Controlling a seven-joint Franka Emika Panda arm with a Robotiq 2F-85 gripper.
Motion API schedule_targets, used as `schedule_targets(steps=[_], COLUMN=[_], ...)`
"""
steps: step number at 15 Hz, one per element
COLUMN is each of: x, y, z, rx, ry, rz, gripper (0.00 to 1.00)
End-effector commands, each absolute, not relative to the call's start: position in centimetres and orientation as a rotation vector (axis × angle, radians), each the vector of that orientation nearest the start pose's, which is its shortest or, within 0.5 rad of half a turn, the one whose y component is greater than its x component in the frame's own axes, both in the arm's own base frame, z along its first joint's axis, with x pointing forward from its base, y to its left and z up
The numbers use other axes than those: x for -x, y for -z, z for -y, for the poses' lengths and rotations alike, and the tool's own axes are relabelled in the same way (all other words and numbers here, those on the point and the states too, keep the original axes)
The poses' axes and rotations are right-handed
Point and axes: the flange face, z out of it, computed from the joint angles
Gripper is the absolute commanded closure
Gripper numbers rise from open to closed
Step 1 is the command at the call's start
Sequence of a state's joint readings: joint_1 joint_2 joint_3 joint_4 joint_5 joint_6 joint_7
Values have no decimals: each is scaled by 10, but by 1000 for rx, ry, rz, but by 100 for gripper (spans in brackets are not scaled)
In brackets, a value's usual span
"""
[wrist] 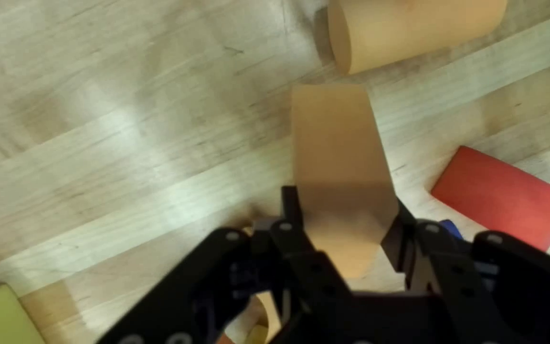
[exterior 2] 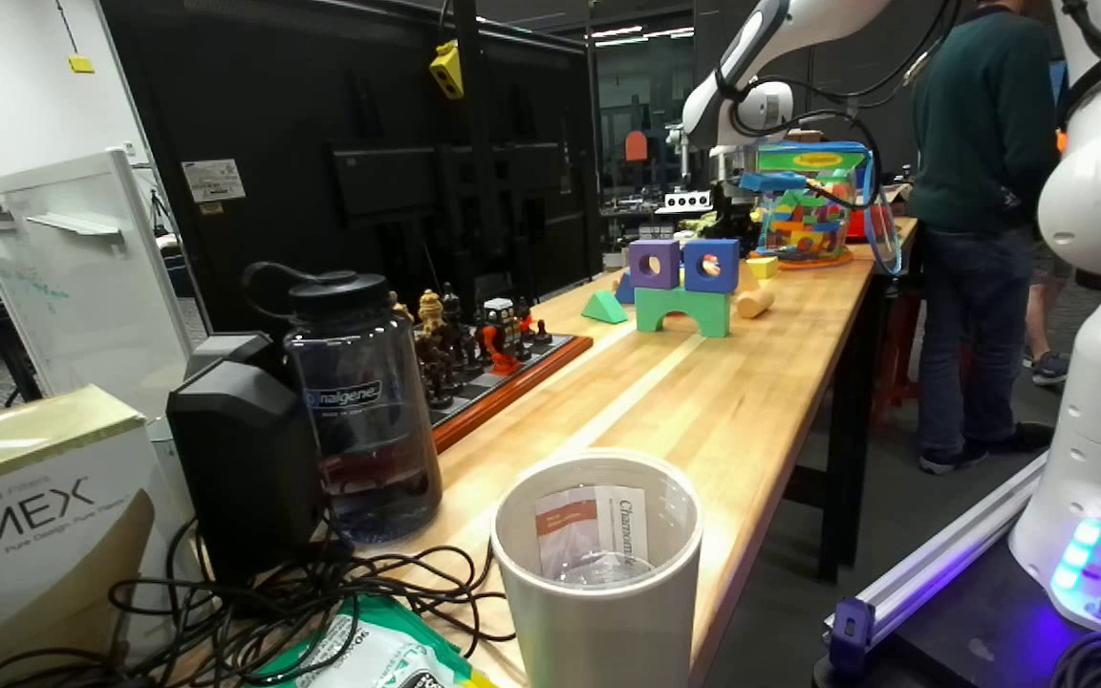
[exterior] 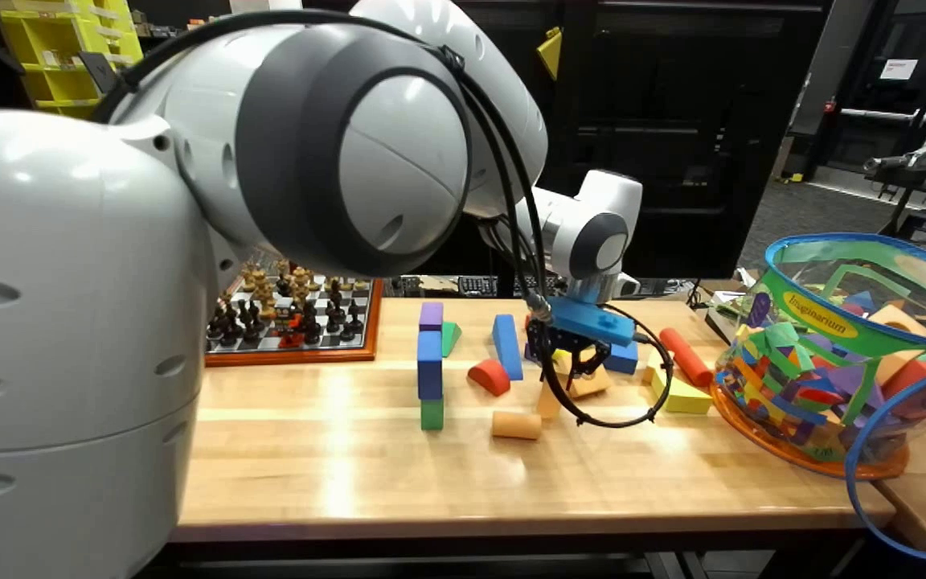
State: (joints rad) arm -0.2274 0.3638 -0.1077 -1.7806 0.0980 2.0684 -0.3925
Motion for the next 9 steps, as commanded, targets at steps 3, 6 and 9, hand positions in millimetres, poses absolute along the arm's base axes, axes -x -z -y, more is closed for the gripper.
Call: schedule_targets(steps=[3,6,9], x=[-574,-558,-543], y=[-377,-393,-409], z=[178,171,166], rx=[3107,3116,3118], ry=[42,109,156], rz=[48,55,62], gripper=[84,84,84])
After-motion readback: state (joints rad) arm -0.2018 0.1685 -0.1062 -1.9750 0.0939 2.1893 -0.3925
